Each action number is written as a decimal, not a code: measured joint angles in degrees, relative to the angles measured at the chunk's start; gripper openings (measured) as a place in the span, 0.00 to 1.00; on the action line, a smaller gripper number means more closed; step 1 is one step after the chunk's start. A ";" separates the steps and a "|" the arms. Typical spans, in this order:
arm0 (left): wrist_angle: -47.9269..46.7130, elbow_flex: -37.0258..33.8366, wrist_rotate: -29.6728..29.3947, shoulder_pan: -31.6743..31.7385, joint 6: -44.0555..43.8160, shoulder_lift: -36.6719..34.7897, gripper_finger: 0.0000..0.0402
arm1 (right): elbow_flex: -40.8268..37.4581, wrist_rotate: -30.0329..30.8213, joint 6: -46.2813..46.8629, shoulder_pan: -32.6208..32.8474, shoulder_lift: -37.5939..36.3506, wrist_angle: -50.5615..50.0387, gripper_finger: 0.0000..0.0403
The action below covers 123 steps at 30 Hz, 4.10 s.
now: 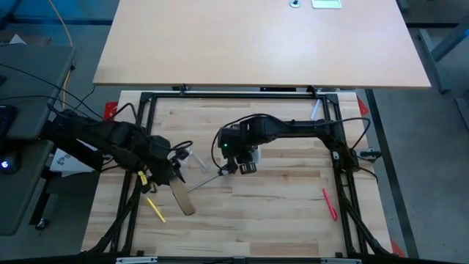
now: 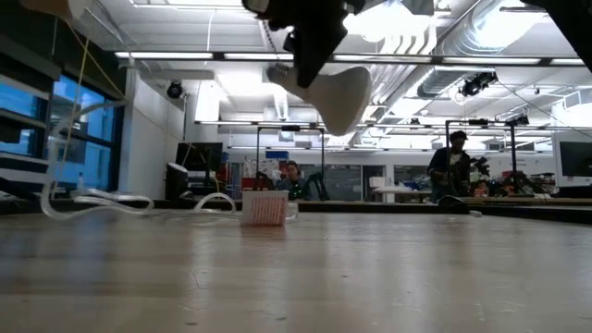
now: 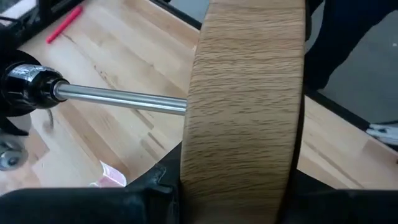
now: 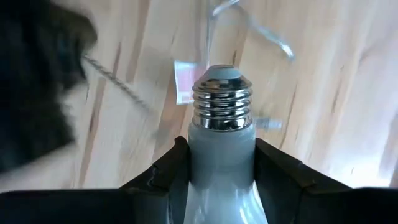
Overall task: Screw lightbulb
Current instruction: Remove the light bulb from the lamp holder
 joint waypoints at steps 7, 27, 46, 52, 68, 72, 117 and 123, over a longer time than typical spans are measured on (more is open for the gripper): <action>-7.78 -0.11 -4.76 0.07 -0.02 -0.85 0.26 | 3.01 3.70 -3.05 -0.90 -0.02 -4.67 0.35; 25.11 -25.21 -75.38 -0.11 4.65 -7.87 0.26 | 0.66 0.31 13.39 -14.04 -12.88 -9.98 0.35; 86.00 -53.81 -63.60 19.22 28.27 9.47 0.26 | -65.44 10.07 46.06 -14.32 -43.78 60.70 0.35; 90.68 -54.66 -52.60 23.28 26.49 17.48 0.26 | -72.12 10.93 46.14 -13.35 -43.74 66.76 0.35; 93.25 -54.55 -62.32 14.79 19.58 20.61 0.63 | -73.52 9.84 42.31 -13.44 -43.70 66.75 0.35; 93.03 -54.55 -67.81 11.39 11.67 18.84 0.65 | -73.51 8.94 42.19 -13.50 -44.60 64.63 0.35; 93.69 -40.44 -69.32 -8.33 -49.58 9.84 0.66 | -110.18 5.33 49.49 -7.86 -58.86 124.63 0.35; 104.28 -45.52 -60.57 -3.17 -50.70 10.10 0.66 | -112.00 -5.47 41.11 -11.20 -56.06 127.51 0.35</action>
